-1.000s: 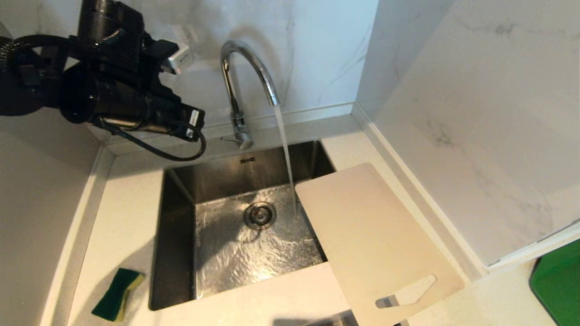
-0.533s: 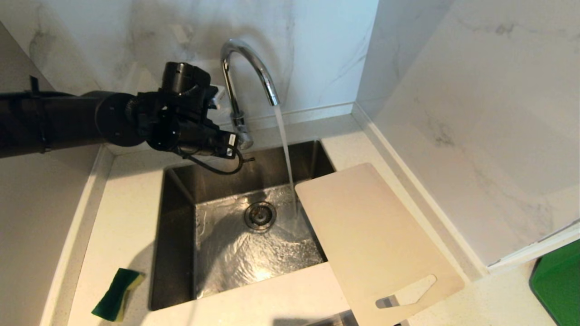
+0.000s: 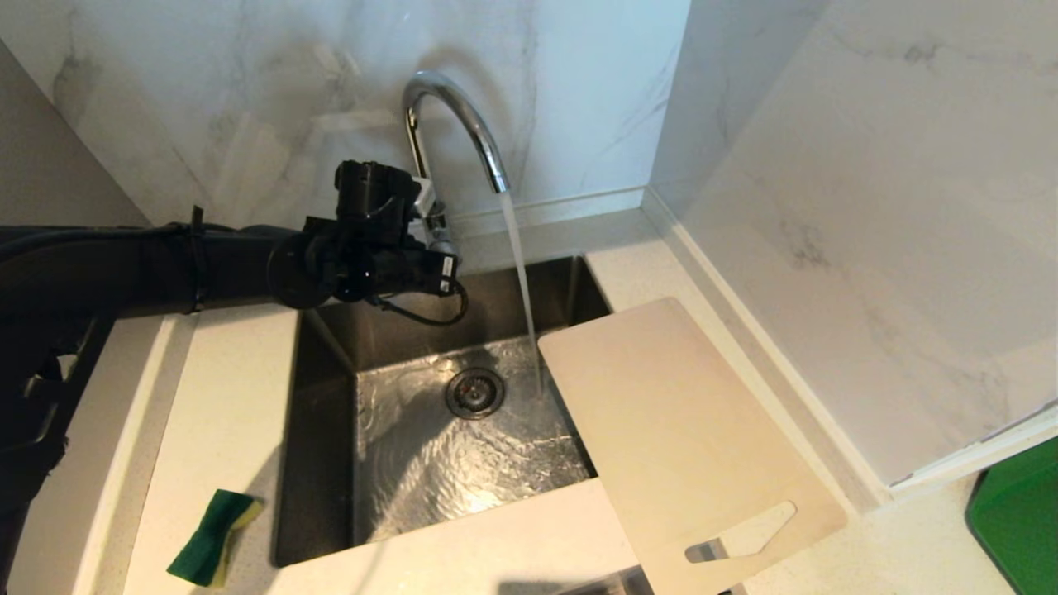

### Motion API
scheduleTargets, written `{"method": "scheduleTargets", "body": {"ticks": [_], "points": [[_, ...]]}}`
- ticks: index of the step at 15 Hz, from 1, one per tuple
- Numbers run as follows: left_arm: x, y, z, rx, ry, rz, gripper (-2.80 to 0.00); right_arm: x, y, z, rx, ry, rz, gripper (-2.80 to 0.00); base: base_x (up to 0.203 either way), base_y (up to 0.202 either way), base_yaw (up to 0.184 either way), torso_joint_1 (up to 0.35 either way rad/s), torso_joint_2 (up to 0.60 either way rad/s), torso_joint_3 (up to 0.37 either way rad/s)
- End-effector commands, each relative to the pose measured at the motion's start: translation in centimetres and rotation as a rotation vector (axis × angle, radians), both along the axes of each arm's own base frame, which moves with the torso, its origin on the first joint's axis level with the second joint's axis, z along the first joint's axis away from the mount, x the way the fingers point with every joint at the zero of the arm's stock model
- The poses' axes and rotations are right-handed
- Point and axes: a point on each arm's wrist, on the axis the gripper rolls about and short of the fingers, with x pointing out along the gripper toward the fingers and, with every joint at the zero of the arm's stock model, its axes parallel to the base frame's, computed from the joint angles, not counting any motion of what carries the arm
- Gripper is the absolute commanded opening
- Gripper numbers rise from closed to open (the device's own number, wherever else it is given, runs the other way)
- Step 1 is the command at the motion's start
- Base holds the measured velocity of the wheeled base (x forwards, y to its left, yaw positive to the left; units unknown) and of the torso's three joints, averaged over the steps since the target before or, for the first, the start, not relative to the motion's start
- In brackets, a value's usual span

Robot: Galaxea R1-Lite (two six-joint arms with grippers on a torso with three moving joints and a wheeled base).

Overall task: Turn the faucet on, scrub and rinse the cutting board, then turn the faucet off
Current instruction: Turn off the tap

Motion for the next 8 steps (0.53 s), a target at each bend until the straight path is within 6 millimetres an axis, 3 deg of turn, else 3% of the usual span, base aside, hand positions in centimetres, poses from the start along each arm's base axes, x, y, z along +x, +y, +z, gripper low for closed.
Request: {"method": "scheduleTargets", "body": {"ticks": [1,8], "points": [[1.17,0.21,-1.29,-0.011,-0.003,-0.007,-2.80,0.01,0.00,-0.04,0.000,0.001,0.001,-2.80,0.000,0.000,0.000,0.000,0.00,0.000],[2.06,-0.33,-0.85,-0.085,-0.131,-0.079,-2.80,0.01,0.00,-0.04,0.000,0.001,0.001,-2.80,0.000,0.000,0.000,0.000,0.00,0.000]]}}
